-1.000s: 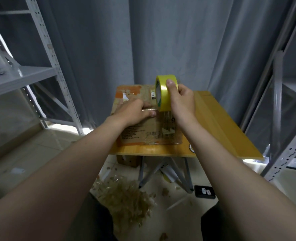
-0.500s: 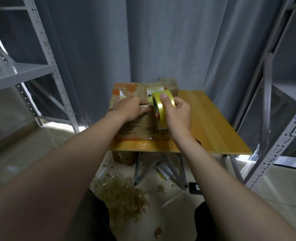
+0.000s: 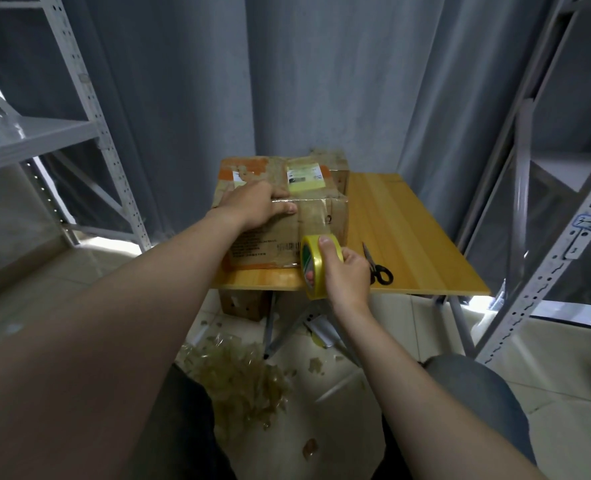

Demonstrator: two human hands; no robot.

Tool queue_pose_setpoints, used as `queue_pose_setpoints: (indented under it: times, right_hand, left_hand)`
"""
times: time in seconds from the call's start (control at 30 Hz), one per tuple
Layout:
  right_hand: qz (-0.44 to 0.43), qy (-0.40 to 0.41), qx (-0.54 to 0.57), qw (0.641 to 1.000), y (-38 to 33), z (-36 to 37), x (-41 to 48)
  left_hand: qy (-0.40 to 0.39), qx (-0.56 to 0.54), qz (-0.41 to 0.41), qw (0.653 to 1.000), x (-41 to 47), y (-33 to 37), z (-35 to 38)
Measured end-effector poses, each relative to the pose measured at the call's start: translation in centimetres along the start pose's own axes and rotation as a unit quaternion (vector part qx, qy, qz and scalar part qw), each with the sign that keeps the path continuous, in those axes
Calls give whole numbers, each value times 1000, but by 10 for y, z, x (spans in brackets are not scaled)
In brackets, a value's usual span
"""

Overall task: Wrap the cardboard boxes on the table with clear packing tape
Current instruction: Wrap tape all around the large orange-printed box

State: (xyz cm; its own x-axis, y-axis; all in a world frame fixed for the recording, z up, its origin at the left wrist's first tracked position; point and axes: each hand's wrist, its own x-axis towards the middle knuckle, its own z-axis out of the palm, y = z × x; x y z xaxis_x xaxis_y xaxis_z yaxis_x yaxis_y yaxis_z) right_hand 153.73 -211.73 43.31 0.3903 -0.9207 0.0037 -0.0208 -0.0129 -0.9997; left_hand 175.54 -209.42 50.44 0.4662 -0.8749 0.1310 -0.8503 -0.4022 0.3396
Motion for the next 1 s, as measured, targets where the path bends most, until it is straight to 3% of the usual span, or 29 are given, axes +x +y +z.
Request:
queue_pose_setpoints:
  times: [0.27, 0.4, 0.47, 0.53, 0.6, 0.67, 1.0]
  right_hand:
    - [-12, -22, -3, 1000, 12, -10, 12]
    - [-63, 35, 8, 997, 8, -20, 30]
    - [-47, 40, 4, 998, 8, -21, 44]
    - [-8, 18, -6, 1000, 6, -19, 53]
    - [16, -11, -22, 1000, 7, -16, 58]
    - [24, -24, -42, 999, 9, -12, 58]
    - [-15, -34, -27, 999, -10, 6, 55]
  left_hand:
    - [11, 63, 53, 997, -13, 3, -2]
    - [211, 26, 97, 972, -34, 4, 3]
    - [321, -51, 46, 945, -48, -2, 17]
    - [379, -191, -62, 903, -63, -6, 34]
    - [351, -312, -178, 865, -72, -14, 49]
    - [294, -363, -240, 851, -78, -23, 61]
    - [282, -434, -201, 832, -93, -5, 42]
